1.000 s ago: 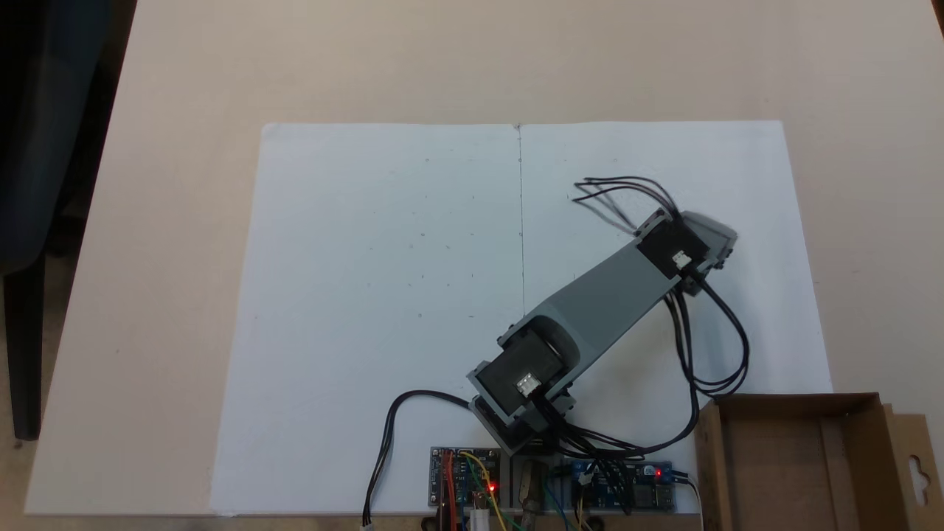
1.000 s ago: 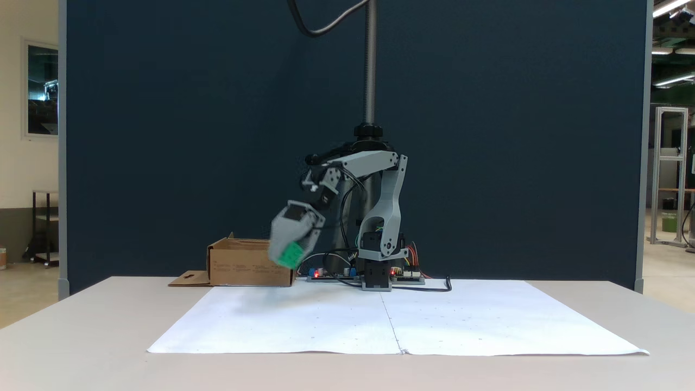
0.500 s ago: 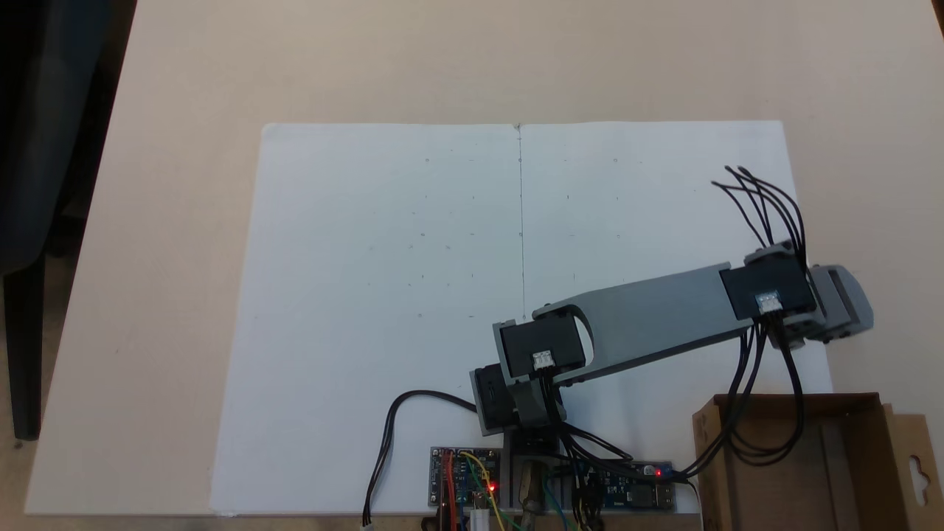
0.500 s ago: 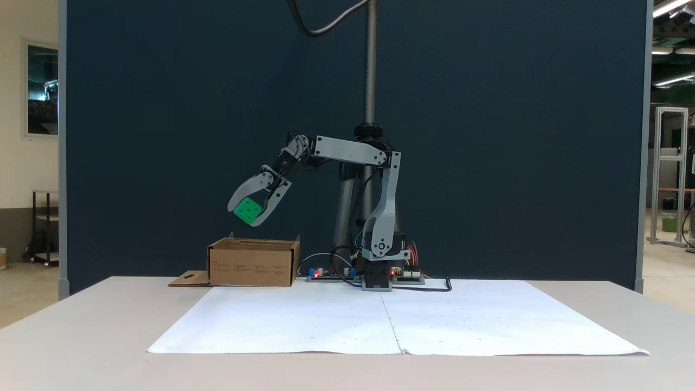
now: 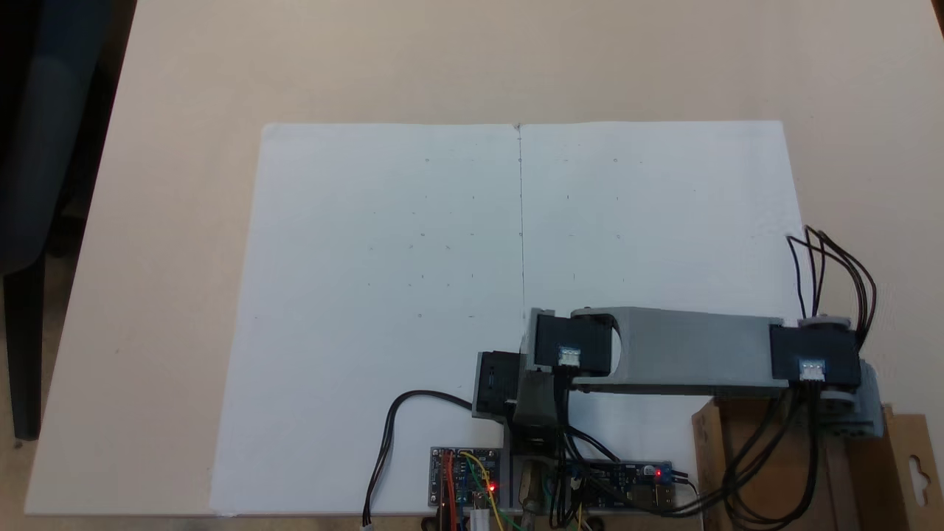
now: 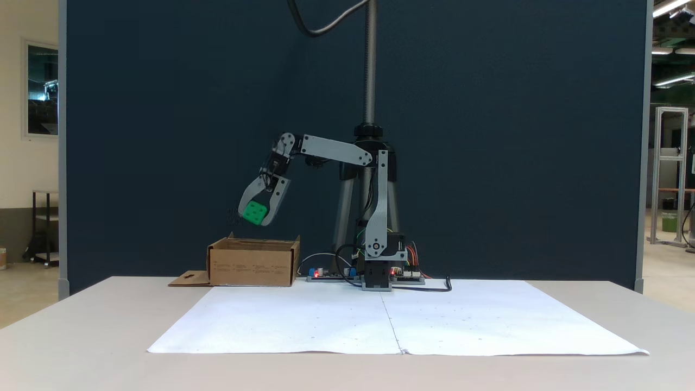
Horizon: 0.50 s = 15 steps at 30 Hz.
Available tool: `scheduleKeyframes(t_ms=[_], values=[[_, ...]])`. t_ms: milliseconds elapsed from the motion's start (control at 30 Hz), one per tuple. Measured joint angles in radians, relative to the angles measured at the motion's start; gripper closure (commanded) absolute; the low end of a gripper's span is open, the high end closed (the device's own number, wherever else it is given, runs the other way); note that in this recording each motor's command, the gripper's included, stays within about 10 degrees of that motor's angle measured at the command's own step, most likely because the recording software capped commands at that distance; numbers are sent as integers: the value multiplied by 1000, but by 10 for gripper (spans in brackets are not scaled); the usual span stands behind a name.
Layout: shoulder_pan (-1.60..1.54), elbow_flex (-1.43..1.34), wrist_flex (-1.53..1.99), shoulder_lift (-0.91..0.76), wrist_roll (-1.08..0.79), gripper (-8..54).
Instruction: Grasp a green dice and put it in the bin.
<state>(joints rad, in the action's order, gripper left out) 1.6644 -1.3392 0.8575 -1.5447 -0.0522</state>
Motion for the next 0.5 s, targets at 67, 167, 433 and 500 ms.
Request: scheduleKeyframes(t_ms=[67,167,433,500], values=[[11,-2,0,15,0,333],[61,-2,3,55,0,333],[141,0,8,72,-2,333],[144,-2,14,77,-2,333]])
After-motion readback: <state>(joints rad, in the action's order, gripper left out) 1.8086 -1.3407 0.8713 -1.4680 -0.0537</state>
